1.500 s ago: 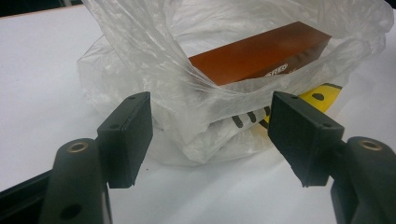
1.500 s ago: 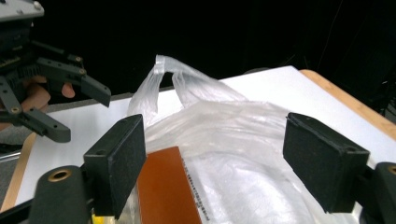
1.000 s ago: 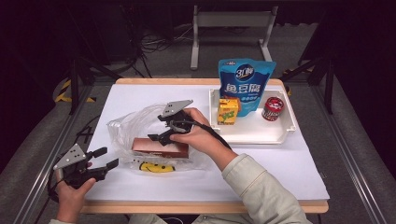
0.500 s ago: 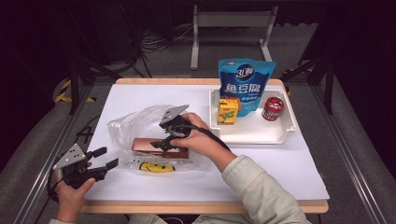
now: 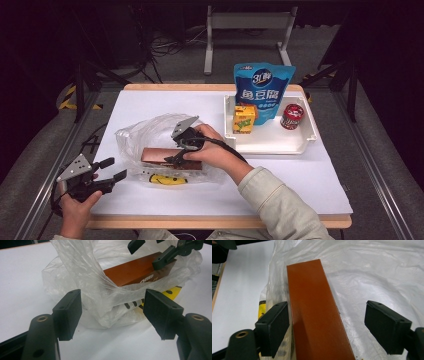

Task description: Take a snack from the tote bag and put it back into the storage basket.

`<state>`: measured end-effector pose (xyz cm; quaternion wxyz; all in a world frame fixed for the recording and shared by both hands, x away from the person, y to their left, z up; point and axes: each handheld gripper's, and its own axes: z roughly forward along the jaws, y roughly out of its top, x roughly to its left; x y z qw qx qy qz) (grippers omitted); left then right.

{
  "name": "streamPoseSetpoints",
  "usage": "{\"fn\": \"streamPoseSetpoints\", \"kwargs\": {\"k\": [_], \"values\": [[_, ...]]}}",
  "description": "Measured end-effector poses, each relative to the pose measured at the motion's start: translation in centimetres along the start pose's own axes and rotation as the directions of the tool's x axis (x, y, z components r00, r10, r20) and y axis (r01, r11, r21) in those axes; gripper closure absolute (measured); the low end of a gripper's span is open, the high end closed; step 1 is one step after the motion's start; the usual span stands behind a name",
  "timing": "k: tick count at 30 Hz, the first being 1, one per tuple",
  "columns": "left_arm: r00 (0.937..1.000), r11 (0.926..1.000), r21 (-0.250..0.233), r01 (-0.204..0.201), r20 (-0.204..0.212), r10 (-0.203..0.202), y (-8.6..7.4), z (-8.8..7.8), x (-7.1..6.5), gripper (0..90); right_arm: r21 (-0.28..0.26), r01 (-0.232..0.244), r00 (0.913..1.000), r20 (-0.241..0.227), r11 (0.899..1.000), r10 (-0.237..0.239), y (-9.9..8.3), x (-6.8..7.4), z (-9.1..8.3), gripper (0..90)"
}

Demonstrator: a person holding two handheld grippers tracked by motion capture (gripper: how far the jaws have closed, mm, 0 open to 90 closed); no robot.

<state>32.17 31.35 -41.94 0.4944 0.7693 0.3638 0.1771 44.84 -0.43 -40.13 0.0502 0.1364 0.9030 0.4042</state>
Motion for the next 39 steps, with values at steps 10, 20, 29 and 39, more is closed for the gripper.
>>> {"fn": "streamPoseSetpoints", "kwargs": {"k": [10,20,29,39], "values": [[1.0,1.0,0.001,-0.003,-0.001,0.004,0.0,0.0,0.0,31.9,0.085,0.012,0.9999,-0.008,0.996,-0.011,-0.6,-0.3,0.9,19.2],[1.0,1.0,-0.001,-0.003,0.0,0.003,0.0,0.0,0.0,31.9,0.165,0.05,0.9987,-0.018,0.985,-0.048,-0.9,-0.4,1.8,19.2],[1.0,1.0,-0.001,-0.002,0.0,0.002,0.0,0.0,0.0,31.9,0.198,0.078,0.9969,-0.02,0.977,-0.076,-1.2,-0.4,2.3,22.4],[1.0,1.0,-0.003,0.003,0.004,-0.003,0.0,0.0,0.0,31.6,0.239,0.141,0.9899,-0.049,0.961,-0.133,-1.0,-0.3,2.3,39.2]]}}
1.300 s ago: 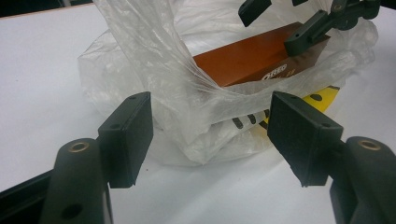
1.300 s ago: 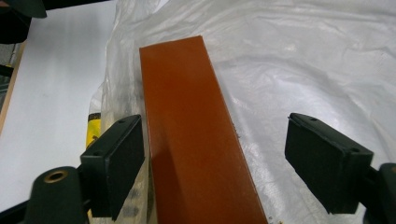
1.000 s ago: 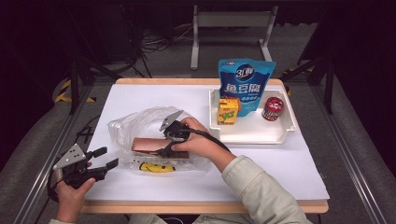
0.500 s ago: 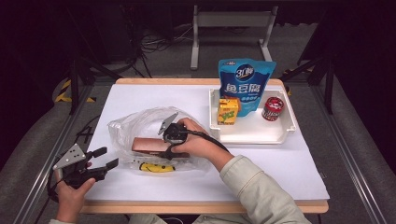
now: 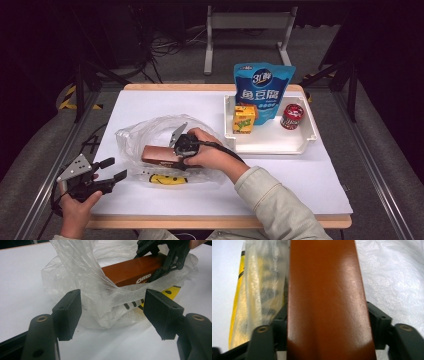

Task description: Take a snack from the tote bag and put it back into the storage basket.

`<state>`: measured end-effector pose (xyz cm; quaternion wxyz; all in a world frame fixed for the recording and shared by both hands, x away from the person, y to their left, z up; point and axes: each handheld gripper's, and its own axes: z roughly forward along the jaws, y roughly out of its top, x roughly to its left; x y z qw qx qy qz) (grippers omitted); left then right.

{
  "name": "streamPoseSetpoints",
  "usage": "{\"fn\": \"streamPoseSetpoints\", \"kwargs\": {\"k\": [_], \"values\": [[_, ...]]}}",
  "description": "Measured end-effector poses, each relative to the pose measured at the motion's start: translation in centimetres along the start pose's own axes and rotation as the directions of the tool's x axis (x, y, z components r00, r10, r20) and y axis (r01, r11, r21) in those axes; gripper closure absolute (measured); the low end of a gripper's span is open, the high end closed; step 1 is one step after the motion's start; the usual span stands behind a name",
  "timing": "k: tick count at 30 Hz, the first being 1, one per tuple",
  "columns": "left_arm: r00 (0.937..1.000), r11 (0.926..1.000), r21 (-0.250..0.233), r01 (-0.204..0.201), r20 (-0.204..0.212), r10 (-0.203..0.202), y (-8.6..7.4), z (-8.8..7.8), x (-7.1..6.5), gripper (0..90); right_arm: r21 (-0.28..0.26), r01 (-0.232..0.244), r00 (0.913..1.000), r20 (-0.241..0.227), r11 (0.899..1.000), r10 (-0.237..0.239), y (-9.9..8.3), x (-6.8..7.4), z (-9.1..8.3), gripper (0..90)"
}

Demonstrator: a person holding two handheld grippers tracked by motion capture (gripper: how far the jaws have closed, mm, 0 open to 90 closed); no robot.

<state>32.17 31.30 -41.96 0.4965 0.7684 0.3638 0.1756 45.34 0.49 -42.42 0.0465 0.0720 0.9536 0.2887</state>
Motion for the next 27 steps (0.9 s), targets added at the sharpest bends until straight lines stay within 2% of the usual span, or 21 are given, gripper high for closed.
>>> {"fn": "streamPoseSetpoints", "kwargs": {"k": [4,8,19,27], "values": [[1.0,1.0,0.005,-0.003,-0.001,0.003,0.0,0.1,0.0,31.6,0.017,0.019,0.9998,0.002,1.0,-0.019,0.2,0.1,-0.3,42.3],[1.0,1.0,0.004,-0.005,-0.002,0.005,0.0,0.0,0.0,31.6,0.013,0.013,0.9999,0.003,1.0,-0.013,0.2,0.1,-0.5,42.6],[1.0,1.0,0.006,-0.001,-0.001,0.001,0.0,0.1,0.0,31.7,-0.059,0.02,0.9995,0.026,0.998,-0.018,1.1,0.4,-2.5,42.4],[1.0,1.0,0.007,-0.003,-0.001,0.003,0.0,0.0,0.0,31.7,-0.123,0.028,0.9989,0.04,0.992,-0.024,2.0,0.6,-4.5,42.4]]}}
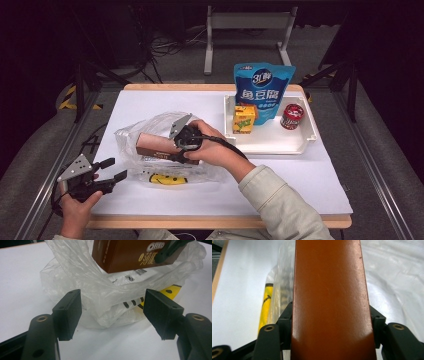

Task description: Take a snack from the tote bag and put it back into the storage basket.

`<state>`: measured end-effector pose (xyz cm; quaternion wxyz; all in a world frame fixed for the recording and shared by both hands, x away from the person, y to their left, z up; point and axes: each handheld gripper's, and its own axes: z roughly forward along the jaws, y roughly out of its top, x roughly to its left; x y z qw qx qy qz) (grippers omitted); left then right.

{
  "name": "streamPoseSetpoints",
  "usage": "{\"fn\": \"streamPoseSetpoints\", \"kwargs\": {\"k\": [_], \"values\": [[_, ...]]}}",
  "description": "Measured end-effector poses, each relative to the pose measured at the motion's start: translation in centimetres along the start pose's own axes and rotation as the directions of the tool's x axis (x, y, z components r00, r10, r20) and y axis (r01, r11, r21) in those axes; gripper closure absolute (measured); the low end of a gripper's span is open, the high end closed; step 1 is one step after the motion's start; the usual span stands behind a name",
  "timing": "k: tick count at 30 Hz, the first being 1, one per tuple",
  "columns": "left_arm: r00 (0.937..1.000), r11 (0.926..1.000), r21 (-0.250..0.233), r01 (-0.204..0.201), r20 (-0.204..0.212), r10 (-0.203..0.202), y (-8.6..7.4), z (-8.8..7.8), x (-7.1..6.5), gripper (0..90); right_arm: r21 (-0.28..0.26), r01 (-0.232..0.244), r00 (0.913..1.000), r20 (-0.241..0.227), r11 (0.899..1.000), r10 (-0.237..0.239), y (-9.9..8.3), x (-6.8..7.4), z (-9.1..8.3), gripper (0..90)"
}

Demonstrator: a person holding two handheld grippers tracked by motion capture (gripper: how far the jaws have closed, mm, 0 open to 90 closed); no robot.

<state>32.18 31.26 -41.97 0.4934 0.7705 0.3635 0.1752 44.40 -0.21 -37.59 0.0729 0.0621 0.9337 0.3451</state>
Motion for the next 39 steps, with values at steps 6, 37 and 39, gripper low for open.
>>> {"fn": "streamPoseSetpoints", "kwargs": {"k": [6,37,39], "values": [[1.0,1.0,-0.003,-0.003,0.0,0.003,0.0,0.0,0.1,31.7,-0.036,0.009,0.9999,0.008,0.999,-0.009,0.6,0.1,-1.0,42.4],[0.9999,1.0,-0.001,-0.005,0.011,0.005,0.4,0.5,0.1,32.1,-0.138,0.012,0.9991,0.043,0.99,-0.006,0.4,-0.4,-7.0,42.5],[0.9999,1.0,0.0,-0.001,0.011,0.001,0.4,0.5,0.1,32.1,-0.136,0.008,0.9986,0.053,0.991,-0.001,0.0,-0.6,-7.6,42.5]]}}
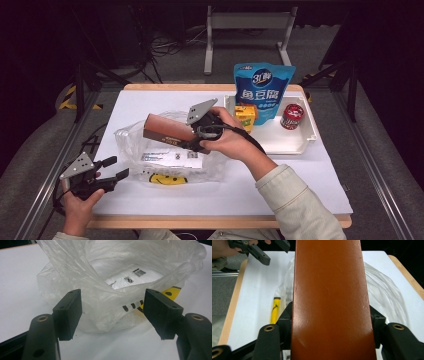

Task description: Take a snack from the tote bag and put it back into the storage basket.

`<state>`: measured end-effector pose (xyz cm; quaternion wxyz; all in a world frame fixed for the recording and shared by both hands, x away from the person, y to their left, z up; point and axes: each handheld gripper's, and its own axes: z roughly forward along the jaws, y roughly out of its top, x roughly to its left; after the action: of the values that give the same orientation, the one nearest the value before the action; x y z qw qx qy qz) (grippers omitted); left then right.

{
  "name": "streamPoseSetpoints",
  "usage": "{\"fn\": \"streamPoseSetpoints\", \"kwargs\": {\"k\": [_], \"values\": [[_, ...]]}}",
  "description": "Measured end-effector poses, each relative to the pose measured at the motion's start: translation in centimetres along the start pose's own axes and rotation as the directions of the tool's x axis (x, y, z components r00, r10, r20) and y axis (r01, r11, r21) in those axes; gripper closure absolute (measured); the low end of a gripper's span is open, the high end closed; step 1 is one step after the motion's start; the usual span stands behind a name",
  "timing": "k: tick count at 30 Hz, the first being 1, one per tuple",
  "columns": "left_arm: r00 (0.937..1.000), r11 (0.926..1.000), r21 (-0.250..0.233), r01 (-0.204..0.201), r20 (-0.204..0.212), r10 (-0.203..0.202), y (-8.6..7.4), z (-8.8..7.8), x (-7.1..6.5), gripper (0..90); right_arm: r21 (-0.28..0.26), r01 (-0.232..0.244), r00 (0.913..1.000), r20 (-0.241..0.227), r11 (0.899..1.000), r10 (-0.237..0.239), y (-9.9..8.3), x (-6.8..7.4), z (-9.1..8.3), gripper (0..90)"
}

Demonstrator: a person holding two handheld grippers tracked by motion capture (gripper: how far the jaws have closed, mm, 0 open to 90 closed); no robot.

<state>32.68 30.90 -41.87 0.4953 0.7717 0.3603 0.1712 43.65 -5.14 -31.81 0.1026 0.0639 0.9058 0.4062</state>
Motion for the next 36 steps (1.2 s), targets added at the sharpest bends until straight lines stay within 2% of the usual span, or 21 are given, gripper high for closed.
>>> {"fn": "streamPoseSetpoints", "kwargs": {"k": [19,29,36], "values": [[1.0,1.0,0.004,-0.004,-0.001,0.004,0.0,0.1,0.0,32.0,-0.007,-0.048,0.9954,0.082,0.999,0.048,-3.0,-1.7,-5.4,42.5],[1.0,1.0,0.005,-0.002,0.003,0.002,0.0,0.2,-0.1,32.0,-0.015,-0.073,0.9898,0.122,0.997,0.074,-4.6,-2.6,-7.7,42.5],[1.0,1.0,0.005,0.002,0.002,-0.002,0.0,0.3,-0.1,31.9,-0.018,-0.084,0.986,0.143,0.996,0.086,-5.1,-3.1,-8.8,42.5]]}}
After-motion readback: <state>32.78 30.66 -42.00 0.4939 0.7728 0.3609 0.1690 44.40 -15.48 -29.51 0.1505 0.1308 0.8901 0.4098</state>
